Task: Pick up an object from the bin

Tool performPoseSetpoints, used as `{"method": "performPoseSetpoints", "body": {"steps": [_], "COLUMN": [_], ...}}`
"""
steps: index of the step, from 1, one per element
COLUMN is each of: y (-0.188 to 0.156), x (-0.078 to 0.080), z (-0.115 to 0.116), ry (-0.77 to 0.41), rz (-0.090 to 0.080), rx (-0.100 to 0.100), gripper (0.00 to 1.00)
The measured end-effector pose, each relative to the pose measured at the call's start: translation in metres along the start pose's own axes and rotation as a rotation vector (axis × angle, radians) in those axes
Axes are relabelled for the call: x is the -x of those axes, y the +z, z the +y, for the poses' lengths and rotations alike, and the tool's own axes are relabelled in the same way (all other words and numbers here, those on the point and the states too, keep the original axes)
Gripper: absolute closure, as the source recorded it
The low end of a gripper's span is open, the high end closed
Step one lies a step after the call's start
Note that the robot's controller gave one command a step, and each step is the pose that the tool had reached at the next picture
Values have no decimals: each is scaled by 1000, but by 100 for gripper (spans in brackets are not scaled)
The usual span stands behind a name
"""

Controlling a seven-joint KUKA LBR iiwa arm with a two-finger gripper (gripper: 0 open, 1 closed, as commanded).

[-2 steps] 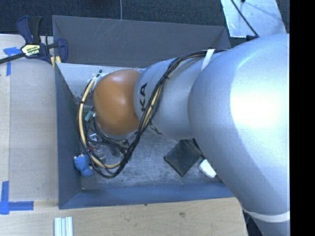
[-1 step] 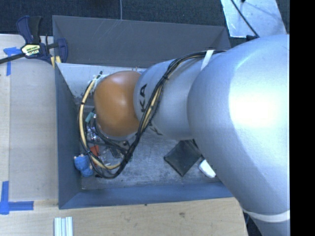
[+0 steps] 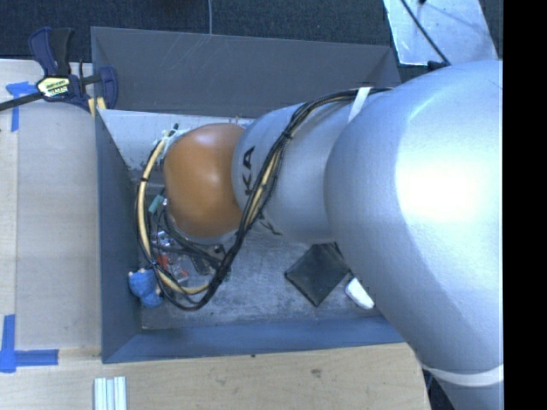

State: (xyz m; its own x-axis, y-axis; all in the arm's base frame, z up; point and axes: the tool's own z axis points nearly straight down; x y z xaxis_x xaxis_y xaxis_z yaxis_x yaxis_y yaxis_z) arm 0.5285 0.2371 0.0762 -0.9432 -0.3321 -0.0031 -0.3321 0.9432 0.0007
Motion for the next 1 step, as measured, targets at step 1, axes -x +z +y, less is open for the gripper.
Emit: {"method": "performPoseSetpoints", "body": {"steps": [1], "y": [-148], "x": [-37], "z": [-10], "ry": [-38], "rz": [-8], "rx": [0], "gripper": [100]}}
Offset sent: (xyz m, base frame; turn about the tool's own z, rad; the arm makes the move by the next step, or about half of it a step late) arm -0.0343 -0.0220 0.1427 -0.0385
